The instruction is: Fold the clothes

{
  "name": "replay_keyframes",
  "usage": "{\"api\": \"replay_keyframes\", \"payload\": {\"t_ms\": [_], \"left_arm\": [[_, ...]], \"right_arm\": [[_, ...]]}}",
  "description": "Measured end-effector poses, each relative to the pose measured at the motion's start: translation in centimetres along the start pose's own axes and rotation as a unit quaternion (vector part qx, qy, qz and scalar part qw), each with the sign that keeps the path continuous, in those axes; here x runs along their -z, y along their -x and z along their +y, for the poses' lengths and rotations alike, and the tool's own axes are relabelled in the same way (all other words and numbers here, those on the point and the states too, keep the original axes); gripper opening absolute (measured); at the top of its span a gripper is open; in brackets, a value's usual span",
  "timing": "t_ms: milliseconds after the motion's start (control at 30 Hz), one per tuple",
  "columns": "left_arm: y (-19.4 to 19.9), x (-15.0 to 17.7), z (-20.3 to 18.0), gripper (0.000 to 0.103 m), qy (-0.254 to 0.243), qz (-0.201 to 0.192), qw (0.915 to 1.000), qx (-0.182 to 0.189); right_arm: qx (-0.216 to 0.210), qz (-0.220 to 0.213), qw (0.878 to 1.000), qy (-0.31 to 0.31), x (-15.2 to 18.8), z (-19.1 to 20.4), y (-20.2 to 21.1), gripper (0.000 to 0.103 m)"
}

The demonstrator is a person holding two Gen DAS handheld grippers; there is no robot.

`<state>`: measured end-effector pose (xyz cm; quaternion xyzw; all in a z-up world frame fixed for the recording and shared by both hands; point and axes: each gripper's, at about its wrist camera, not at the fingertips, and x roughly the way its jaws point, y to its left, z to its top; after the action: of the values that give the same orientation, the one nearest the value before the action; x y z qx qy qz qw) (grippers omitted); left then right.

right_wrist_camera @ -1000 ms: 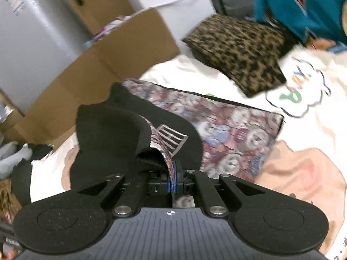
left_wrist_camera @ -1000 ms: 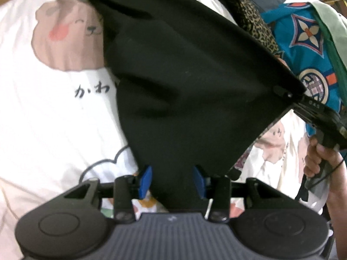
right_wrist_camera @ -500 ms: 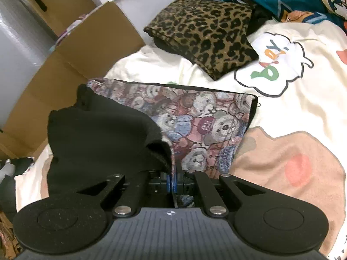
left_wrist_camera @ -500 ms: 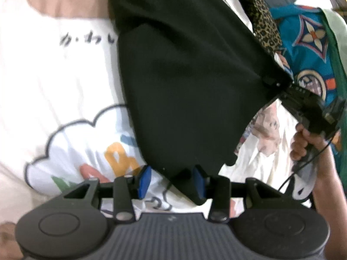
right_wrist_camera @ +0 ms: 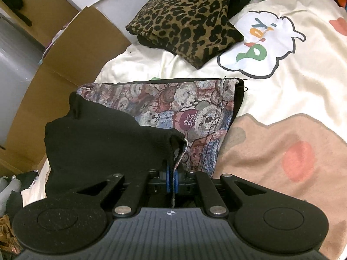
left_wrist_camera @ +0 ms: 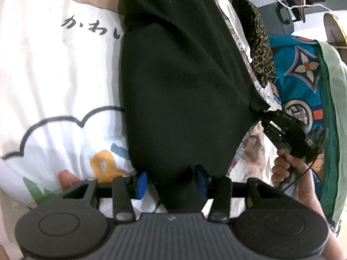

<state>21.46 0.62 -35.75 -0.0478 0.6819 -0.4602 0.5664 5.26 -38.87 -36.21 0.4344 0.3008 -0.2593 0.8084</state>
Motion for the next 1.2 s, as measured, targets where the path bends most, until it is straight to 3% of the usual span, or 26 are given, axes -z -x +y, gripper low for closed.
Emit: {"api": "replay_keyframes", "payload": {"t_ms": [33, 133, 300, 633, 1200], "left_arm": [[0.0, 0.2, 0.1, 0.015, 0.003, 0.005, 1.0, 0.008], [0.1, 0.3, 0.0, 0.008, 0.006, 0.014, 0.9998, 0.016], [0.7, 0.1, -1.2, 0.006, 0.003, 0.017, 0.9992, 0.036], [1.1, -1.5, -5.3, 0.005, -0.006, 0.007, 0.9962, 0.087], [-4.2, -3.3, -6.5, 0.005, -0.053, 0.017, 0.9974, 0.046]], "right_arm": [[-0.004, 0.0, 1.0, 0.0, -0.1, -0.1, 0.0, 0.004], [-0.006, -0.001, 1.0, 0.018, -0.4, 0.1, 0.1, 0.002], [-0.015, -0.019, 0.999, 0.045, -1.4, 1.2, 1.5, 0.002], [-0.025, -0.066, 0.997, 0.04, -5.1, 1.8, 3.8, 0.001], [-0.001, -0.068, 0.998, -0.003, -6.7, -2.3, 2.0, 0.001]]}}
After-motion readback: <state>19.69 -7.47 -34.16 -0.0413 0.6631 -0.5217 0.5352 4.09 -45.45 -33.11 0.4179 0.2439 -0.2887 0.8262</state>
